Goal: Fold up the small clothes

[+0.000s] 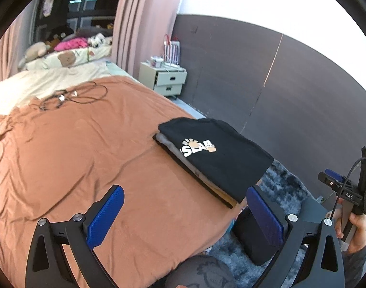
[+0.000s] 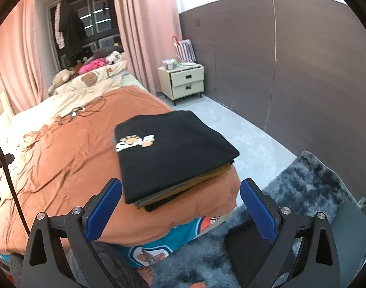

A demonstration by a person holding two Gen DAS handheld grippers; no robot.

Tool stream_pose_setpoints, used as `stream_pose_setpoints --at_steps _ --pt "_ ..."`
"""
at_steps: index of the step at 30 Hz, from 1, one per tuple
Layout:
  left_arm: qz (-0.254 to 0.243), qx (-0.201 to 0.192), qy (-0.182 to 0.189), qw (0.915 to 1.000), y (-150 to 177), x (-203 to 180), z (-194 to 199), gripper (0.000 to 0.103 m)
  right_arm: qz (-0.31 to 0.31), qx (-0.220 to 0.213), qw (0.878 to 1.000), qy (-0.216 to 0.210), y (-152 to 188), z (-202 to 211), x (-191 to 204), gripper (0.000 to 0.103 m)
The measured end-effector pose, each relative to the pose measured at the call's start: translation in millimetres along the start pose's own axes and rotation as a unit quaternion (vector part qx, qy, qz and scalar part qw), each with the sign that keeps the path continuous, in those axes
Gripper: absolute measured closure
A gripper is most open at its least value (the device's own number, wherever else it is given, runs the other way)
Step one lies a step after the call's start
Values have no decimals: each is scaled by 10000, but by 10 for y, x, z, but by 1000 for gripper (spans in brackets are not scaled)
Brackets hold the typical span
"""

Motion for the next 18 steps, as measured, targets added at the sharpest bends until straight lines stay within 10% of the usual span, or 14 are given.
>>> stream_pose_setpoints --at_steps 18 --pt "-149 -846 -522 9949 627 404 1151 1 323 -306 9983 -382 426 541 464 4"
Point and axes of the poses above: each gripper's, at about its wrist camera, not at the fingertips, and z roughly against the way its jaws point, x to its left, y to its underside, the point moved 9 cm from there along -z, roughly the way its jaws point, and after that the axes turned 13 degrees about -y, right-handed, at the moved point
